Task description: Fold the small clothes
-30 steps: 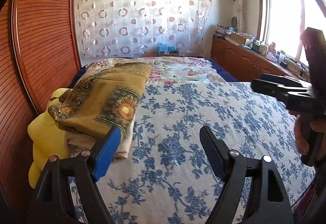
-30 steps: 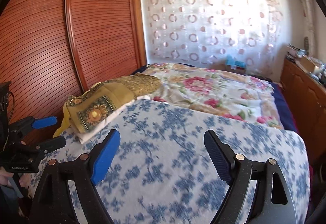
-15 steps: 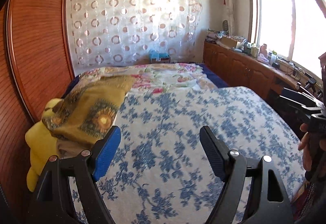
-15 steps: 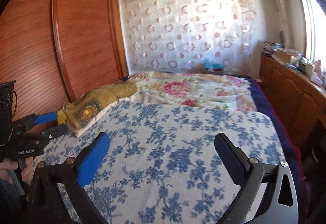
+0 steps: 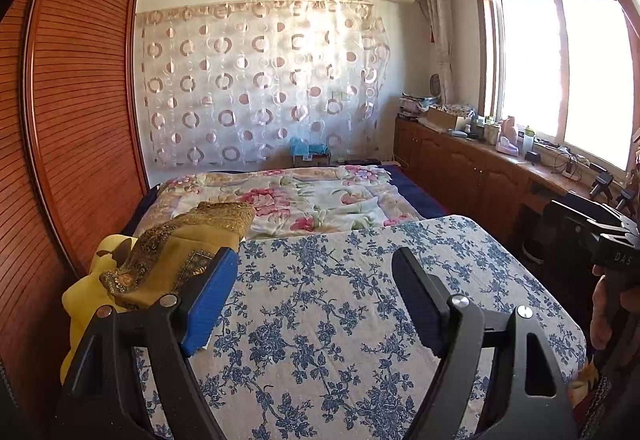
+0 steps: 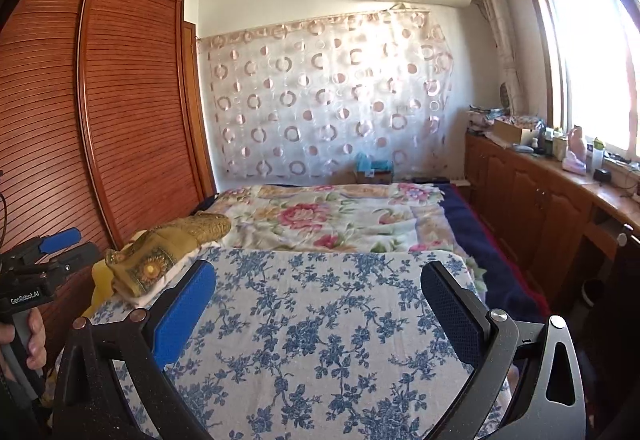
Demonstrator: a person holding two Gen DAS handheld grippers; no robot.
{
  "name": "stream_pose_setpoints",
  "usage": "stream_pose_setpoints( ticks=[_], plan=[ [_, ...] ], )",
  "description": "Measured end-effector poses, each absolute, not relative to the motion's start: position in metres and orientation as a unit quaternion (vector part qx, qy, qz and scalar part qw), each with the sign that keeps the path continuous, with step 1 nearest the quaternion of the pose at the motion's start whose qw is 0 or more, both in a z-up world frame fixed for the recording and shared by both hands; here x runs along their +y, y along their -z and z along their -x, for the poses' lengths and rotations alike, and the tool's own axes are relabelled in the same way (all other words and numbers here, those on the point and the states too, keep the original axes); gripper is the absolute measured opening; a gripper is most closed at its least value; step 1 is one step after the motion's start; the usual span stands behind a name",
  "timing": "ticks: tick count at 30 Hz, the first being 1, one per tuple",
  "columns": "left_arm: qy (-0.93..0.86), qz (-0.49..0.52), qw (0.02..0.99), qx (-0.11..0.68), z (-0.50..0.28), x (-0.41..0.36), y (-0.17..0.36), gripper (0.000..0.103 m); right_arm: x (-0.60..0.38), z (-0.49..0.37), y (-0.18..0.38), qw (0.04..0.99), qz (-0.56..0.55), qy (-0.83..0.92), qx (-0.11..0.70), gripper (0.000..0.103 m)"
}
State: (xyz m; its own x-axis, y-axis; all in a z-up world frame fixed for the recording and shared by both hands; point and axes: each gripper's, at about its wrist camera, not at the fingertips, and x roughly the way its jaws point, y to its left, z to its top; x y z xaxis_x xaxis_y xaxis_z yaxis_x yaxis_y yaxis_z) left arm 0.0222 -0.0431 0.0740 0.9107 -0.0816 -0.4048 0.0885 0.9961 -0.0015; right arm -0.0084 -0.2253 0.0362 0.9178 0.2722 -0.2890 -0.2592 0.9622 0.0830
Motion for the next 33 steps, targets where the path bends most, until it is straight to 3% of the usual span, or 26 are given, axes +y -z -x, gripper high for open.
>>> stream_pose_setpoints(
  ticks=[33],
  plan=[
    [0.036,-0.005,0.978,0.208,-0.022,-0.036,-0.075,0.08,-0.226,-0.006,-0.033,0.979,-0.005,-0.135,0.15,0.102]
  ],
)
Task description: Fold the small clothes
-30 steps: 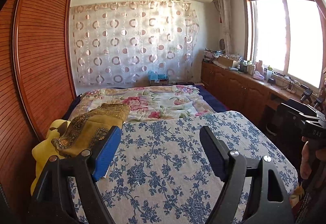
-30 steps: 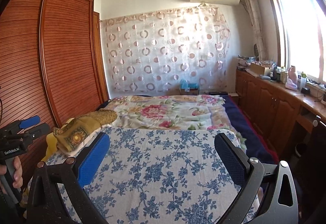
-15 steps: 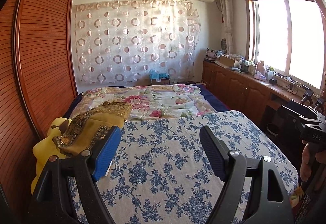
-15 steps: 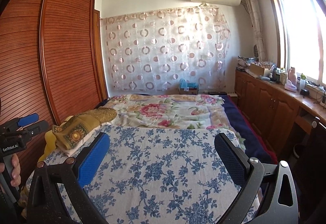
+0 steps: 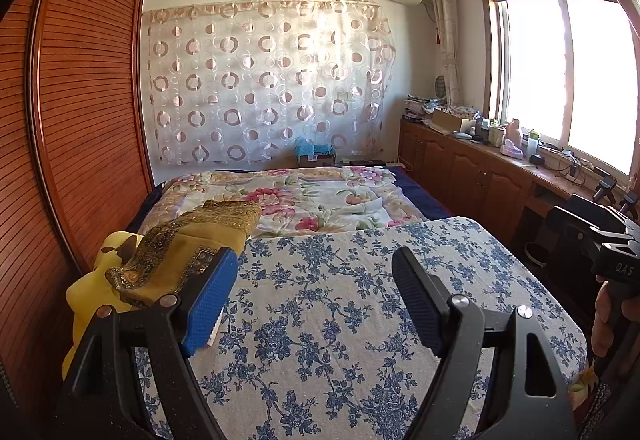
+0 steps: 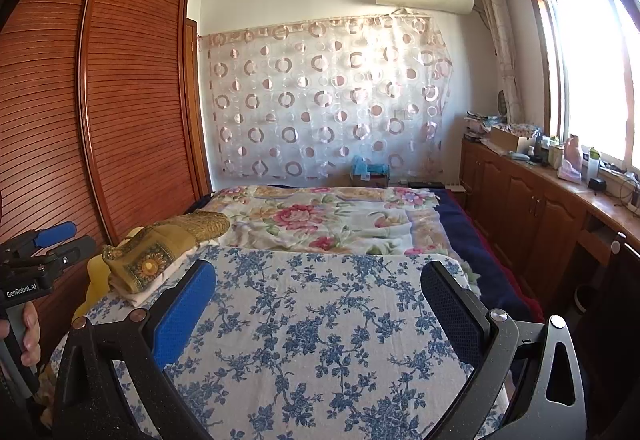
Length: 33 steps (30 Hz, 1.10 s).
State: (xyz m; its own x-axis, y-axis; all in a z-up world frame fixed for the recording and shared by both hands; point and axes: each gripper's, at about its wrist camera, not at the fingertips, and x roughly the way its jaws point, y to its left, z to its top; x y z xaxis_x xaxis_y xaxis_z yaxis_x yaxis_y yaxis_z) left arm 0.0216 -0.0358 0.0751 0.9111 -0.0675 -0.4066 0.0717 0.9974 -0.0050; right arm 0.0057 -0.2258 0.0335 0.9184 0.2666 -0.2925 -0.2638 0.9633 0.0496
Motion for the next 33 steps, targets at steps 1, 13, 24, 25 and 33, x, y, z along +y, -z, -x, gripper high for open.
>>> stream_pose_setpoints(
  ticks=[1,13,24,25,33],
  plan=[
    [0.036,-0.005,0.978,0.207,-0.0216,-0.0362,-0.0752,0.08,-0.2256,-0.0054,-0.0336,0.979,-0.004,-0.136,0.15,0.102],
    [0.036,-0.006,0.978,0.207,-0.0216,-0.0358,-0.0754,0.08,-0.2291,-0.0061,-0.0332,0.979,0.0,-0.138,0.147,0.102],
    [0.036,-0.005,0.978,0.206,-0.0214,-0.0362,-0.0749,0.08,-0.2316,-0.0068,-0.0327,0.979,0.001,-0.14,0.147,0.102],
    [0.036,-0.006,0.978,0.206,-0.0214,-0.0359,-0.0749,0.08,-0.2315,-0.0068,-0.0327,0.979,0.001,-0.14,0.146,0.102],
    [0.036,-0.006,0.978,0.206,-0.0211,-0.0355,-0.0745,0.08,-0.2325,-0.0074,-0.0329,0.979,0.001,-0.139,0.147,0.102]
  ],
)
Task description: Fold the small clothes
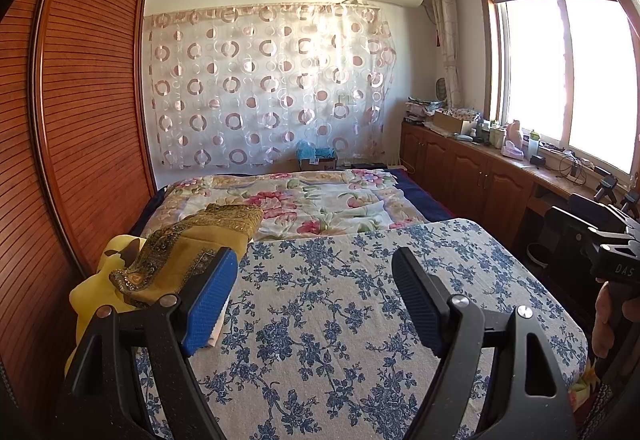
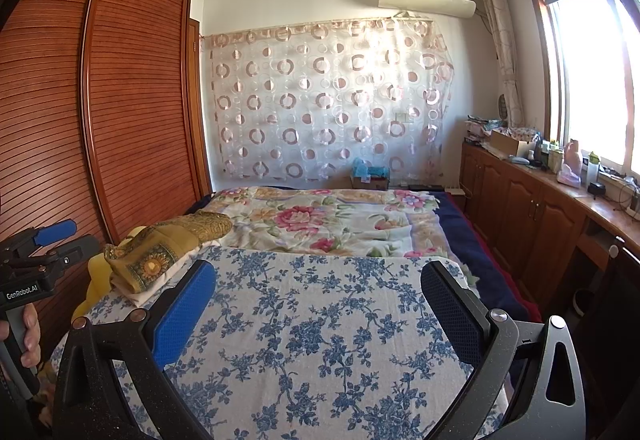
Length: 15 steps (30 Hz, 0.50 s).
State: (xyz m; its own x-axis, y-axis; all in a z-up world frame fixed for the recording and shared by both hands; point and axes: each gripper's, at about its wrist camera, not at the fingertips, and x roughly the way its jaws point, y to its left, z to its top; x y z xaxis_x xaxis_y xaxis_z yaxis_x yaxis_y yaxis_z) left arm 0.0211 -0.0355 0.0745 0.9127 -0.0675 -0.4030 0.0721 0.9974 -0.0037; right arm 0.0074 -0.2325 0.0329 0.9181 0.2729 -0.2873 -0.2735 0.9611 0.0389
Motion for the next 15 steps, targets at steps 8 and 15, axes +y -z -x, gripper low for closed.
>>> stream_pose_setpoints(
  ticks=[8,15],
  plan=[
    [0.036,-0.006,0.978,0.206,-0.021,-0.0358,-0.0739,0.08,-0.2346,-0.007,-0.0314,0.979,0.001,-0.141,0.147,0.102],
    [0.035,-0.006,0.978,0.206,-0.0205,-0.0364,-0.0736,0.08,-0.2367,-0.0079,-0.0312,0.979,0.001,-0.141,0.147,0.102]
  ],
)
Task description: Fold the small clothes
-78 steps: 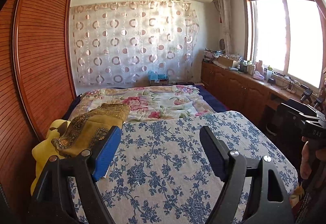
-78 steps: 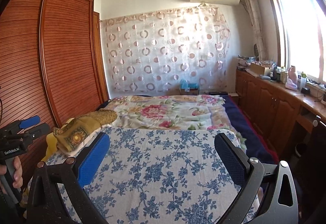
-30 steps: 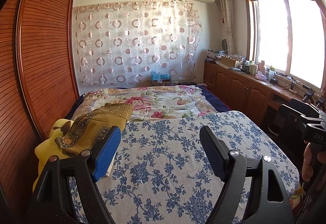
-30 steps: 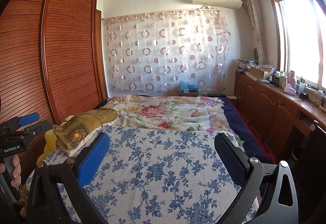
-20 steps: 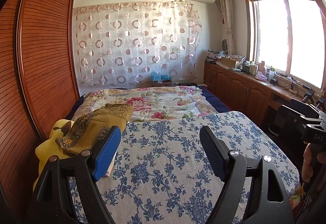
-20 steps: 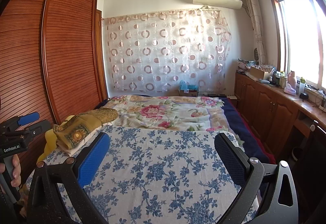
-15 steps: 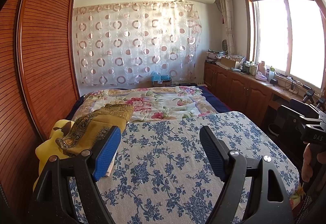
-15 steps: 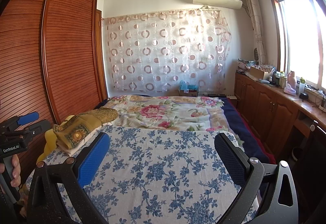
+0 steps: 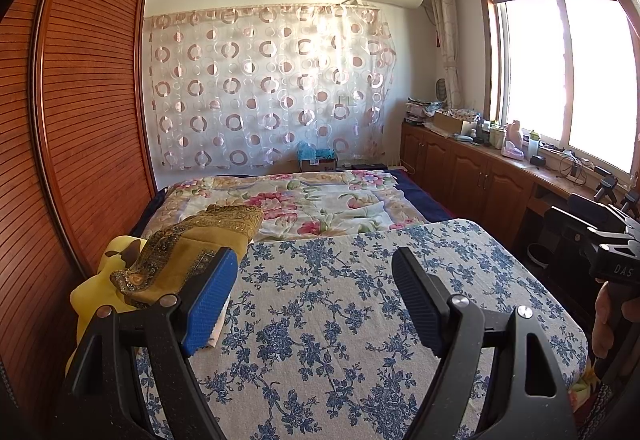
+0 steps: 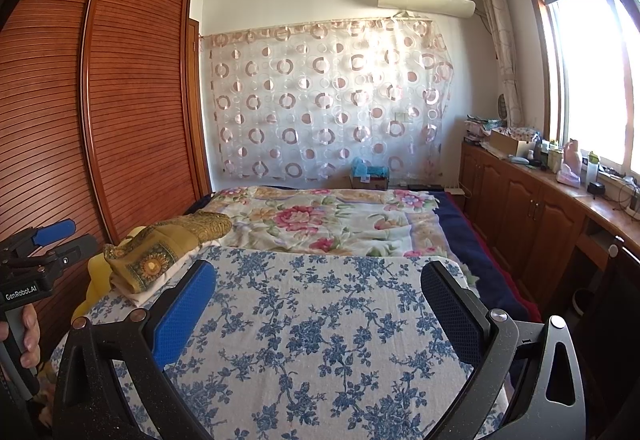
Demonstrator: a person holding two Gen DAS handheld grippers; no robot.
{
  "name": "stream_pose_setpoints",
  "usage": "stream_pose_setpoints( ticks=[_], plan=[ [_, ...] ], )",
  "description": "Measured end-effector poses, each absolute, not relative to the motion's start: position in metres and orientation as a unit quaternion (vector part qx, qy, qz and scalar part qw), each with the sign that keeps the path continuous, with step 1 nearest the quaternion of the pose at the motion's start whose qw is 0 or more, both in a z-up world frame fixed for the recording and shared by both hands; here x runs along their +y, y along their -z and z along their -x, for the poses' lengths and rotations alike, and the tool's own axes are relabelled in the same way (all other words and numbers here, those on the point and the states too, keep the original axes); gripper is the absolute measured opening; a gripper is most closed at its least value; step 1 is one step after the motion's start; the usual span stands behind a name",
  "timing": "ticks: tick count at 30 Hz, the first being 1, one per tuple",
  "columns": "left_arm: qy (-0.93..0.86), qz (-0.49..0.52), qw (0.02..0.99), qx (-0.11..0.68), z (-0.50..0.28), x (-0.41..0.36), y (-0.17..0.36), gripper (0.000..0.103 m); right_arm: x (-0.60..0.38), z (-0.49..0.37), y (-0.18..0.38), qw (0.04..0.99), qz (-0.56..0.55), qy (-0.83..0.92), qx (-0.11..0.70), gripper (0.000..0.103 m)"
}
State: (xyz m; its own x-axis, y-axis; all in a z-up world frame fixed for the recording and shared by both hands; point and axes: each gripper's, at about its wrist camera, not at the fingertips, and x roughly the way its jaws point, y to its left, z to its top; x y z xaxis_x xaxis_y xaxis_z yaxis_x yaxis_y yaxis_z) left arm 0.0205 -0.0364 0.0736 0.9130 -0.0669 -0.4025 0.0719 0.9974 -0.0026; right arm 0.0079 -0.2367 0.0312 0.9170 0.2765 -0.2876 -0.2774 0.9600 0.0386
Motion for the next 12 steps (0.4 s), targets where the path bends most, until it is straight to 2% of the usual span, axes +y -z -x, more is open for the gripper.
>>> stream_pose_setpoints(
  ticks=[12],
  plan=[
    [0.036,-0.006,0.978,0.206,-0.0199,-0.0358,-0.0729,0.08,-0.2383,-0.008,-0.031,0.979,0.002,-0.143,0.146,0.102]
  ],
)
